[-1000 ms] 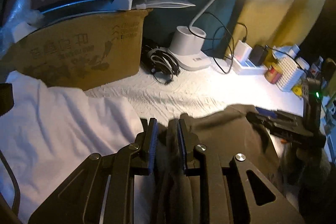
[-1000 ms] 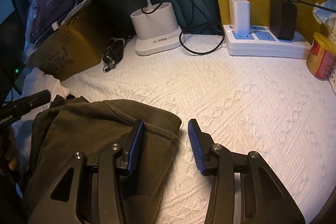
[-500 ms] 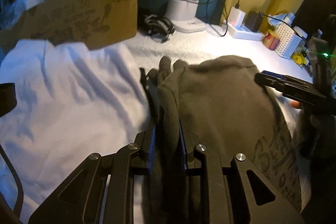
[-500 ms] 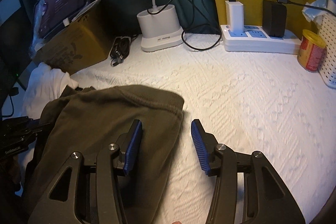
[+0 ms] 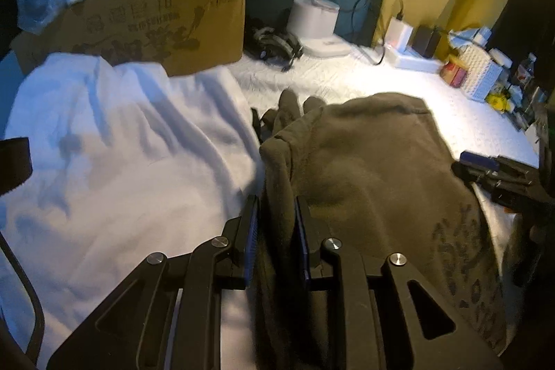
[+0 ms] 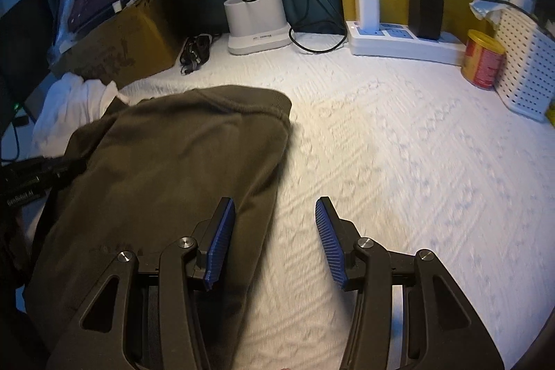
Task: Fold small clothes
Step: 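Open the right tool and release the shirt while the left tool lays its end down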
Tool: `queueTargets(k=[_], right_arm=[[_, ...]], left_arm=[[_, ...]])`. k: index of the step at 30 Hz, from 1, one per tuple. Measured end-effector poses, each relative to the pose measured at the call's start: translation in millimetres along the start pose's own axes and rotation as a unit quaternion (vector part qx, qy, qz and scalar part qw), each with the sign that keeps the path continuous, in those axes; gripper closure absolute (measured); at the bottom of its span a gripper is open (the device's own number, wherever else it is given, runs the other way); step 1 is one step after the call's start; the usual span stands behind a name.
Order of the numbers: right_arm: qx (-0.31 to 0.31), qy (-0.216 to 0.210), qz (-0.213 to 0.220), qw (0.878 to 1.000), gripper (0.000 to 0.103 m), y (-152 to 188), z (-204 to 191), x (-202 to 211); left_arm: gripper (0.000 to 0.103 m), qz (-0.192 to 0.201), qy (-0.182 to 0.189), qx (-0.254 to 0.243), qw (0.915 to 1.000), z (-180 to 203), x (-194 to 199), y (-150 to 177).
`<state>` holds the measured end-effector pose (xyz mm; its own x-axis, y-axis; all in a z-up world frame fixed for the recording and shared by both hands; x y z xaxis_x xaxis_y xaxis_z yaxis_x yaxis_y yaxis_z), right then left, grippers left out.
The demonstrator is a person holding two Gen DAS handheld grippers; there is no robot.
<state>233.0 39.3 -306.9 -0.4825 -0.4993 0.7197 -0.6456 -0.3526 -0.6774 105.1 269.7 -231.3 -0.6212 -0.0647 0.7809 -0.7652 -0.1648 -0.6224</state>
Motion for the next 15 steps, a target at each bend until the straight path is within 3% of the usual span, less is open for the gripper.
queueTargets(k=[7, 15], right_arm=[[0.000, 0.001, -0.001, 1.000, 0.052, 18, -7, 13], [0.003, 0.000, -0.001, 1.000, 0.052, 41, -13, 26]], left_arm=[[0.084, 0.024, 0.026, -0.017, 0.9992, 24, 30, 11], [0.083, -0.013, 0.035, -0.026, 0.9989, 40, 28, 45]])
Point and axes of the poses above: each gripper's, at about its wrist camera, not at the fingertips, and x roughly against the way its jaws point, z to its right, y to its underside, the point moved 5 cm from there along -x, roughly the way its jaws point, and after that the axes turned 6 degrees about -x, right-handed, at the moved point
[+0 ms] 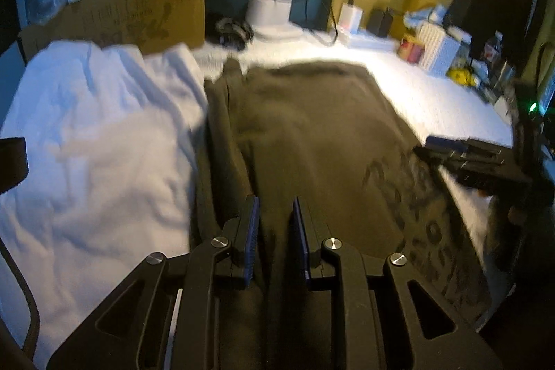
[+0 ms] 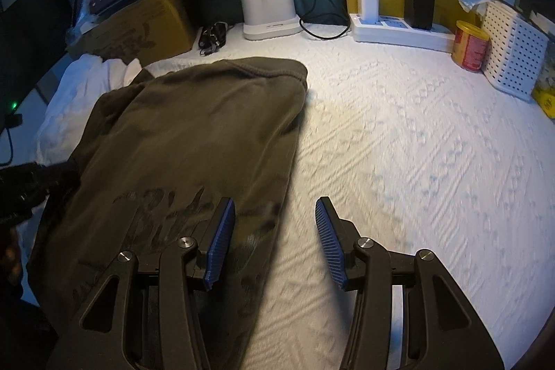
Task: Fold small clothes
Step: 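Open the right tool and release the shirt while the left tool lays its end down, then open the left tool and pull both tools back from the shirt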
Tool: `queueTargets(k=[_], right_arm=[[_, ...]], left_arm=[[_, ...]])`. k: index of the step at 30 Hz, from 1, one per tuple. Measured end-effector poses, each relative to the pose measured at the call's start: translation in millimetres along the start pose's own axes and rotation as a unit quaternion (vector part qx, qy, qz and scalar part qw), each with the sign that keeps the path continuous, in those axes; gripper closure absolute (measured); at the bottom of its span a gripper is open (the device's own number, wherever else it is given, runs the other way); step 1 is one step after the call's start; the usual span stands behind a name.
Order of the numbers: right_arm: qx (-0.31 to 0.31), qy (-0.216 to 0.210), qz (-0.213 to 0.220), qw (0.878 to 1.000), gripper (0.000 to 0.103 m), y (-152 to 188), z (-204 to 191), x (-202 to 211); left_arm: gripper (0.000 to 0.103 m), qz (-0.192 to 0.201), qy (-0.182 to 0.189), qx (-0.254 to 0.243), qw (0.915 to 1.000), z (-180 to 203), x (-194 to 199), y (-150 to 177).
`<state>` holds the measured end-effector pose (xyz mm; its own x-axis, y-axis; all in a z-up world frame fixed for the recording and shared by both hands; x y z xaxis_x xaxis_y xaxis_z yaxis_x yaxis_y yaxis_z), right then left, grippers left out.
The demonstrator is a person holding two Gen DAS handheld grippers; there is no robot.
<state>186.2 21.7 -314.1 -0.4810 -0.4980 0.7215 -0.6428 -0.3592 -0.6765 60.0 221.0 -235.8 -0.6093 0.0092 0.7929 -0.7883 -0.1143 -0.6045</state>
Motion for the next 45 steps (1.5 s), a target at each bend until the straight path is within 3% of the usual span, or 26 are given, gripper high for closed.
queueTargets(k=[2, 14, 19, 21, 23, 24, 33, 35, 38, 41, 45], right_arm=[[-0.001, 0.001, 0.000, 1.000, 0.052, 6, 1, 2], [-0.001, -0.002, 0.004, 1.000, 0.052, 41, 1, 26], [-0.003, -0.007, 0.006, 1.000, 0.052, 51, 5, 36], [-0.004, -0.007, 0.006, 1.000, 0.052, 55, 8, 41], [-0.006, -0.008, 0.007, 1.000, 0.052, 57, 12, 45], [-0.007, -0.008, 0.008, 1.000, 0.052, 59, 14, 47], [-0.017, -0.011, 0.016, 1.000, 0.052, 77, 30, 70], [-0.018, -0.010, 0.017, 1.000, 0.052, 80, 34, 76], [-0.023, -0.005, 0.017, 1.000, 0.051, 86, 43, 85], [-0.034, -0.002, 0.022, 0.999, 0.026, 91, 55, 95], [-0.052, 0.012, 0.025, 0.998, 0.024, 97, 73, 104]], left_arm=[[0.084, -0.023, -0.021, 0.006, 0.9995, -5, -9, 12], [0.083, -0.009, -0.029, 0.017, 0.9994, -6, -1, 18], [0.083, -0.012, -0.061, 0.011, 0.9980, 1, 6, 24], [0.071, -0.010, -0.071, 0.012, 0.9974, 3, 11, 26], [0.040, 0.002, -0.074, 0.018, 0.9971, 7, 19, 27], [0.037, 0.006, -0.073, 0.023, 0.9971, 9, 21, 27], [0.031, 0.036, -0.049, 0.002, 0.9981, 55, 38, 27], [0.015, 0.049, -0.052, -0.004, 0.9974, 68, 40, 25], [0.010, 0.060, -0.062, -0.020, 0.9961, 87, 42, 22], [0.010, 0.062, -0.058, -0.029, 0.9959, 102, 39, 19], [0.009, 0.066, -0.053, -0.048, 0.9953, 126, 35, 16]])
Point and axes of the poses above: each gripper's, at about its wrist camera, not at the fingertips, and x roughly against the way its jaws point, z to its right, y to its underside, the point moved 5 cm from there along -x, roughly the way its jaws point, and after that the axes turned 6 degrees about -x, right-handed, at the moved point
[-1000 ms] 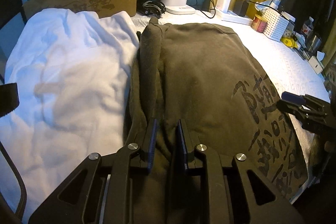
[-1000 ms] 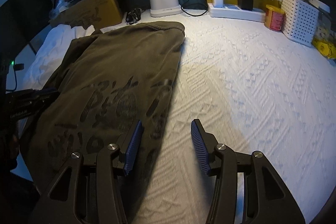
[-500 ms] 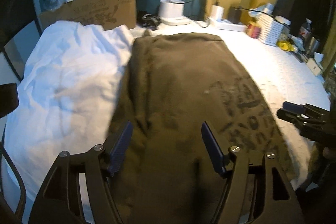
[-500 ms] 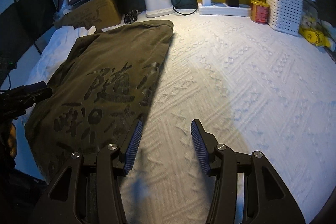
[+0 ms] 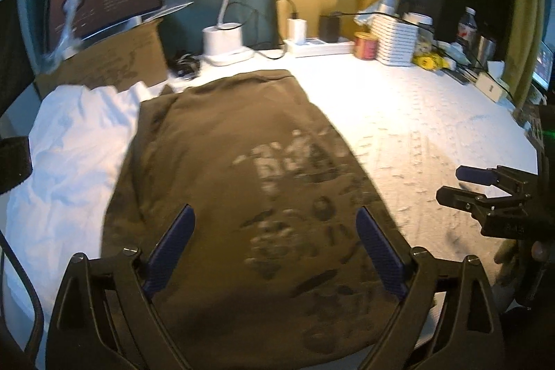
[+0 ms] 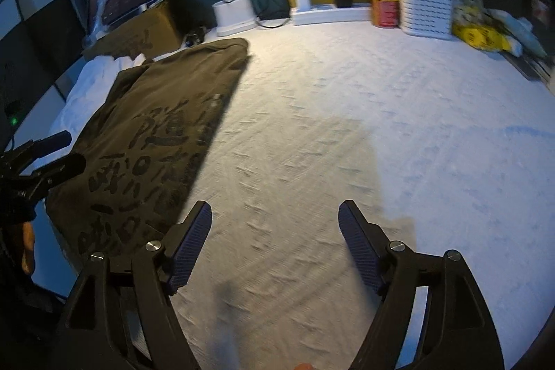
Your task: Fold small clothes
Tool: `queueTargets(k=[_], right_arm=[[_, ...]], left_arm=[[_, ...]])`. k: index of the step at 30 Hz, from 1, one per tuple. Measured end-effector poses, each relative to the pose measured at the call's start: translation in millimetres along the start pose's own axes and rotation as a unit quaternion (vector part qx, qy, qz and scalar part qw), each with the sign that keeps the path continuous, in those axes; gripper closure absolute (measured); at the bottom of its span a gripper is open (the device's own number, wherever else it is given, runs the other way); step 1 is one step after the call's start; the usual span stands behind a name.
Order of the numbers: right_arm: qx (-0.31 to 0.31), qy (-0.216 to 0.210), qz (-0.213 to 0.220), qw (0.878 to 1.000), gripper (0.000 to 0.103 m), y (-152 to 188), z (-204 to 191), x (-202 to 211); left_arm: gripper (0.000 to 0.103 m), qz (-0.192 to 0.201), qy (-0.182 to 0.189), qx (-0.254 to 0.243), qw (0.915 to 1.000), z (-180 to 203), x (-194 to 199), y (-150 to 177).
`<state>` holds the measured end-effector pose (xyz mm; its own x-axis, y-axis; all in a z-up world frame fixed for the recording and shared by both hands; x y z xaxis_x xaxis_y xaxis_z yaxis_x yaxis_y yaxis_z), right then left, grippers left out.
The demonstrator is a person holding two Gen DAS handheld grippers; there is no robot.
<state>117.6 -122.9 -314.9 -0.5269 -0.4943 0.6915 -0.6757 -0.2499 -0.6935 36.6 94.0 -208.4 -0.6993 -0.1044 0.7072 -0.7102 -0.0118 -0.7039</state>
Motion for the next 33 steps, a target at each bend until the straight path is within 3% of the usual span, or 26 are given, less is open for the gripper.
queueTargets(k=[3, 14, 22, 27, 33], right_arm=[[-0.010, 0.017, 0.007, 1.000, 0.024, 1, 16, 8], [-0.045, 0.057, 0.041, 0.997, 0.024, -2, 63, 43], [-0.043, 0.074, 0.071, 0.994, 0.024, -9, 75, 74], [-0.042, 0.081, 0.096, 0.991, 0.024, -18, 76, 96], [-0.032, 0.085, 0.134, 0.987, 0.024, -33, 70, 128]], left_arm=[[0.002, -0.002, 0.011, -0.009, 0.9999, 18, -5, -2], [0.002, 0.030, 0.029, -0.022, 0.9989, 61, 8, -23], [0.002, 0.053, 0.030, -0.025, 0.9978, 77, 22, -36], [0.002, 0.079, 0.002, -0.035, 0.9963, 84, 36, -51], [0.002, 0.119, 0.021, -0.038, 0.9920, 91, 61, -68]])
Point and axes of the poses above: each gripper's, at about its wrist camera, not at the fingertips, and x roughly against the way its jaws point, z to its right, y to its underside, the point moved 5 cm from there along -x, roughly the way its jaws point, and after that the axes turned 6 degrees about -x, right-handed, at the moved point
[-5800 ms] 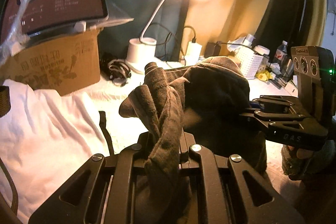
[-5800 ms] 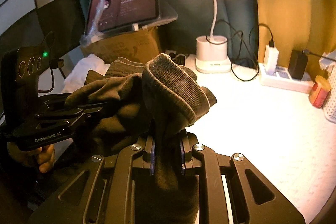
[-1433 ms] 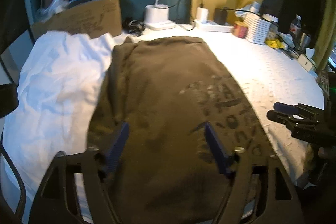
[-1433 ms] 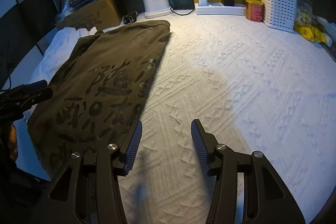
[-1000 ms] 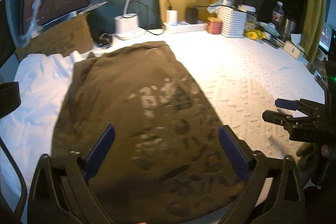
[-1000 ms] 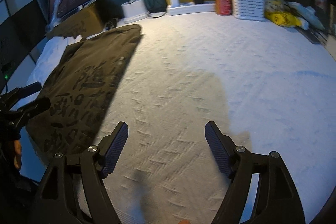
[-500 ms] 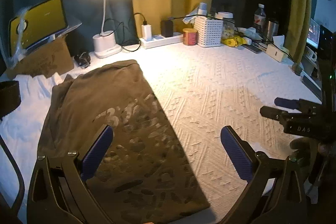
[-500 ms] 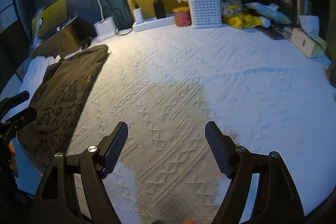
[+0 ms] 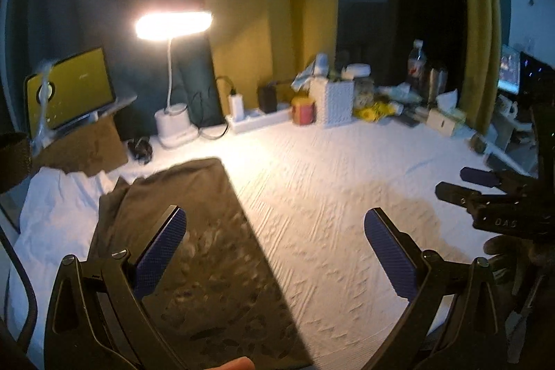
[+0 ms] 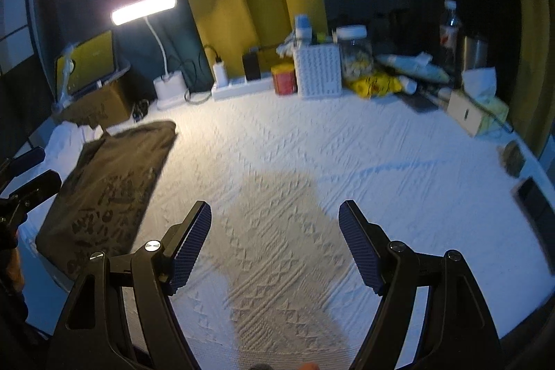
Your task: Fold small clothes
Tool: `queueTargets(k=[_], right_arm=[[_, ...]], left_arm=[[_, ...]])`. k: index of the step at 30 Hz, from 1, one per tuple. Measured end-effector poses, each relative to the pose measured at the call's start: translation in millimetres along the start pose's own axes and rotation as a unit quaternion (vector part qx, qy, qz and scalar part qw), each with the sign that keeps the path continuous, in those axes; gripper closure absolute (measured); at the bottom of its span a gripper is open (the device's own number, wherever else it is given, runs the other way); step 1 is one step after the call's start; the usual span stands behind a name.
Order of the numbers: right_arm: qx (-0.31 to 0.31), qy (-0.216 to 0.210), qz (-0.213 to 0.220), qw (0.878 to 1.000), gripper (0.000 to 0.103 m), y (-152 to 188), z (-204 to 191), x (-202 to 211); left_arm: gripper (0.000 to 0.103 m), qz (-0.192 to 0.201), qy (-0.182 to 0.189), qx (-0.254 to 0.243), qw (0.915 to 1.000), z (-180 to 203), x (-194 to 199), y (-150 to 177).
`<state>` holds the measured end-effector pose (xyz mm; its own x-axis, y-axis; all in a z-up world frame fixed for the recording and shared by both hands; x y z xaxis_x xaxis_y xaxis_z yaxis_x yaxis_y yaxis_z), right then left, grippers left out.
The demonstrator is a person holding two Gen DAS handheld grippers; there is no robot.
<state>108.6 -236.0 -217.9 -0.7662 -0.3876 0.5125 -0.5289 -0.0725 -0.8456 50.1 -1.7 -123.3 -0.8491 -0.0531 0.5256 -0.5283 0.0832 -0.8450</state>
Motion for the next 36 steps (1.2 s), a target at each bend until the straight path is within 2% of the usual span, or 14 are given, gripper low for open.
queueTargets(k=[3, 7, 12, 16, 23, 28, 31, 36], right_arm=[[0.004, 0.003, 0.020, 1.000, 0.024, -12, -3, 13], [0.012, 0.006, 0.046, 0.999, 0.024, -29, -8, 30], [0.020, 0.015, 0.062, 0.998, 0.024, -43, -13, 44], [0.025, 0.011, 0.073, 0.997, 0.024, -51, -19, 54], [0.043, 0.029, 0.103, 0.993, 0.024, -66, -36, 77], [0.051, 0.006, 0.125, 0.991, 0.024, -80, -50, 99], [0.052, 0.005, 0.147, 0.988, 0.024, -87, -57, 115], [0.051, 0.005, 0.173, 0.984, 0.024, -97, -65, 136]], left_arm=[[0.002, 0.021, 0.007, 0.012, 0.9997, -2, 11, -14], [0.002, 0.054, -0.017, 0.002, 0.9984, -1, 28, -32], [0.002, 0.078, -0.042, -0.023, 0.9958, 2, 40, -50], [0.002, 0.101, -0.028, -0.021, 0.9942, 2, 52, -63], [0.002, 0.132, -0.032, -0.012, 0.9907, 0, 72, -82], [0.002, 0.152, -0.034, -0.011, 0.9877, -2, 87, -90], [0.002, 0.167, -0.040, -0.024, 0.9848, -1, 98, -94], [0.002, 0.188, -0.038, -0.014, 0.9814, -5, 113, -101]])
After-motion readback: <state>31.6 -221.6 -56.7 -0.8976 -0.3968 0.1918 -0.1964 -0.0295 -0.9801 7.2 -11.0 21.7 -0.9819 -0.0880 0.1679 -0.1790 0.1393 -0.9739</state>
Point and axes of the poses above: each gripper's, at about its wrist camera, not at the fingertips, and x roughly against the way its jaws point, z to its right, y to its underside, the point moved 5 cm from there along -x, roughly the way its jaws point, and after that the axes turned 6 degrees about -x, right-handed, at the moved point
